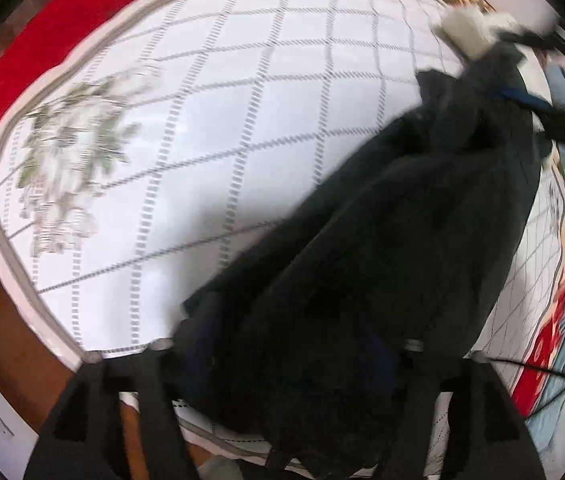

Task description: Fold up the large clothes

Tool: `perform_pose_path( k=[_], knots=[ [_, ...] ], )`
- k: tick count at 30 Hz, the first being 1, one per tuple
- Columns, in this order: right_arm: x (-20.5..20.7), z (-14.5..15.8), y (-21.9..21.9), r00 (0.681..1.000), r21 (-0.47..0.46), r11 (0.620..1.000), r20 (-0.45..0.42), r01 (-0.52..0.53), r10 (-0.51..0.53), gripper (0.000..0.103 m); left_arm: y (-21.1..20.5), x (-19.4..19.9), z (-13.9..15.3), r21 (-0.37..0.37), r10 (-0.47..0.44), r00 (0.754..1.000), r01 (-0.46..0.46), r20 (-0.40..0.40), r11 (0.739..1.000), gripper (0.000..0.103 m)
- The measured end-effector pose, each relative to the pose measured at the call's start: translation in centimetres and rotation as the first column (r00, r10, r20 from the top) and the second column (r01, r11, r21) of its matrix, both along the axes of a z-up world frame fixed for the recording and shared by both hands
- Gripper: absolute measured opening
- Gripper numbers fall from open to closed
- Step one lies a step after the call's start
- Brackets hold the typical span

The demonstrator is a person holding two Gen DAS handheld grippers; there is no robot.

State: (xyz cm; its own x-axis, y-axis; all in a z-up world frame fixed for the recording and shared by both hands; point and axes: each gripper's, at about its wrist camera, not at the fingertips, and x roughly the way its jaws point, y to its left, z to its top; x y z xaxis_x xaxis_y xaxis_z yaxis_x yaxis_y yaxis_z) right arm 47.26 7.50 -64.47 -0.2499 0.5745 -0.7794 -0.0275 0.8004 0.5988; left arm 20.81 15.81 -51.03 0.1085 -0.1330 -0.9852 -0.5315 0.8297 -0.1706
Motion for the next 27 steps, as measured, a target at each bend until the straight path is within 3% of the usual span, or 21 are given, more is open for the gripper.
perform_pose_path(
  k=[1,3,6,7,9,11,13,15,16,17,18,19,23,25,27],
  knots=[
    [-0.4,1.1,-2.0,1.0,0.048,0.999,0.007,0.024,-0.025,0.059,0.3,-0.4,0.5,0.015,0.02,1.0,-0.02,-0.01,1.0,0.084],
    [-0.7,2.8,-6.1,0.995,0.024,0.996,0.057,0.084,-0.085,0.062,0.6,-0.7,1.6,0.055,0.039,0.999,-0.038,-0.01,0.998,0.088],
    [-1.5,4.5,-14.0,0.966,-0.184,0.966,0.213,0.184,-0.143,0.065,-0.3,-0.5,3.4,0.103,0.051,0.999,-0.052,0.005,0.993,0.091],
    [-1.7,4.1,-15.7,0.961,-0.226,0.953,0.231,0.204,-0.152,0.066,-0.5,-0.3,3.7,0.107,0.051,0.999,-0.052,0.012,0.993,0.091],
    [-1.7,1.0,-19.8,0.965,-0.279,0.932,0.182,0.233,-0.187,0.067,-1.4,0.3,3.9,0.12,0.044,0.999,-0.047,0.033,0.992,0.092],
    [-1.4,-2.7,-22.4,0.964,-0.229,0.938,0.119,0.259,-0.238,0.067,-2.7,1.3,3.4,0.142,0.003,1.0,-0.004,0.01,0.99,0.092],
    [-0.9,-6.2,-23.7,0.952,-0.104,0.947,0.062,0.304,-0.299,0.069,-3.0,2.3,3.0,0.159,-0.025,1.0,0.027,-0.015,0.987,0.092],
    [-0.6,-7.8,-24.2,0.941,-0.029,0.941,0.037,0.338,-0.337,0.073,-2.6,3.6,3.4,0.176,-0.037,0.999,0.039,-0.016,0.984,0.092],
    [-0.7,-7.6,-24.4,0.933,-0.016,0.934,0.057,0.357,-0.355,0.062,-2.7,3.9,3.8,0.189,-0.045,0.999,0.046,-0.013,0.981,0.092],
    [-0.9,-6.9,-24.5,0.926,0.013,0.93,0.099,0.366,-0.366,0.039,-2.7,4.0,3.9,0.2,-0.049,0.999,0.051,-0.014,0.978,0.092],
    [-1.3,-6.4,-24.3,0.93,0.006,0.937,0.122,0.35,-0.348,0.023,-2.8,4.3,3.9,0.215,-0.059,0.998,0.062,-0.02,0.975,0.092],
    [-1.9,-5.8,-24.6,0.922,0.013,0.931,0.13,0.366,-0.364,0.013,-3.0,4.5,4.0,0.225,-0.075,0.997,0.079,-0.027,0.971,0.092],
    [-5.8,-3.5,-27.9,0.843,0.045,0.848,0.092,0.527,-0.529,0.009,-4.0,5.2,4.7,0.26,-0.124,0.992,0.129,-0.035,0.957,0.092],
    [-10.3,-1.7,-31.2,0.787,0.0,0.789,0.061,0.615,-0.614,0.009,-5.0,5.3,4.8,0.276,-0.155,0.987,0.159,-0.035,0.948,0.092],
    [-14.9,-0.8,-34.1,0.757,-0.057,0.755,0.03,0.654,-0.653,0.011,-6.4,5.5,4.2,0.269,-0.182,0.982,0.186,-0.042,0.945,0.092]
  ],
)
